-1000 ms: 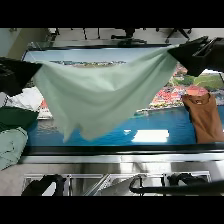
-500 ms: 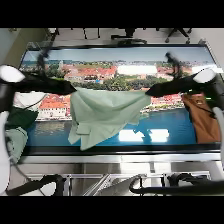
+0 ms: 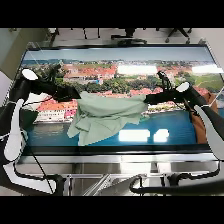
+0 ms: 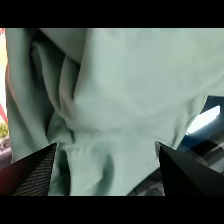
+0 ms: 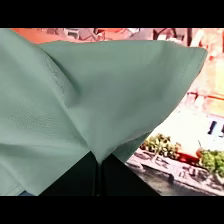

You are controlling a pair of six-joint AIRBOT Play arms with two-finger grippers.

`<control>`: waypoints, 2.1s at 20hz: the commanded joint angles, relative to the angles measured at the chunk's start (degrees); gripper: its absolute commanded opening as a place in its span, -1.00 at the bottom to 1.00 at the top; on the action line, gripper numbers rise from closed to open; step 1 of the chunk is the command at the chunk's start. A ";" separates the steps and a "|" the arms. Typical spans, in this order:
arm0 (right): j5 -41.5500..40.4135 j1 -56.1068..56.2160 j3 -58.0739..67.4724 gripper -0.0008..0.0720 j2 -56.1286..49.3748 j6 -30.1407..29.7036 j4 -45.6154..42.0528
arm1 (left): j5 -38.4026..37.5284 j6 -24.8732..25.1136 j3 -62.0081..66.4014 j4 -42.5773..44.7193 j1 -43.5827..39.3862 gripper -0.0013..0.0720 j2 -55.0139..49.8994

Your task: Fold the shirts.

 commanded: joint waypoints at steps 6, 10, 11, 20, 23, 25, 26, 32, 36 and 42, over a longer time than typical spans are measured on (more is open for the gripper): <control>1.57 -0.59 -0.04 -0.93 -0.37 -0.24 -0.20 | 15.76 0.04 -30.34 -0.13 -0.72 0.95 12.37; 1.57 -0.59 -0.04 -0.93 -0.35 -0.90 -0.22 | 19.82 1.57 -32.09 -0.11 -6.16 0.93 8.46; 1.60 -0.59 -0.04 -0.93 -0.35 -0.87 -0.22 | 19.52 1.57 -32.09 0.09 -7.43 0.58 7.02; 7.85 -2.82 4.83 -0.93 7.39 -1.44 4.37 | 3.48 2.80 -15.15 -1.95 -5.07 -0.93 15.82; 7.21 -4.87 10.75 -0.93 16.50 -5.09 10.75 | 3.34 1.70 -0.48 -8.28 -1.75 -0.93 24.94; 2.38 -4.87 13.29 -0.93 24.52 -5.81 11.02 | 5.70 -0.52 9.51 -9.25 0.22 -0.93 30.77; 0.44 -4.87 13.86 -0.93 28.35 -6.03 11.02 | 6.95 -0.72 14.12 -9.03 1.01 -0.93 33.68; -6.32 -4.87 14.36 -0.93 48.11 -11.69 10.80 | 15.96 -0.59 29.94 -8.96 8.20 -0.93 46.47; -9.25 -4.85 14.43 -0.93 51.93 -15.26 10.82 | 16.17 -0.17 33.20 -9.07 14.71 -0.93 47.80; -3.67 -4.81 14.36 -0.93 38.58 -15.19 10.80 | 16.94 4.13 20.72 -16.41 14.88 -0.93 40.44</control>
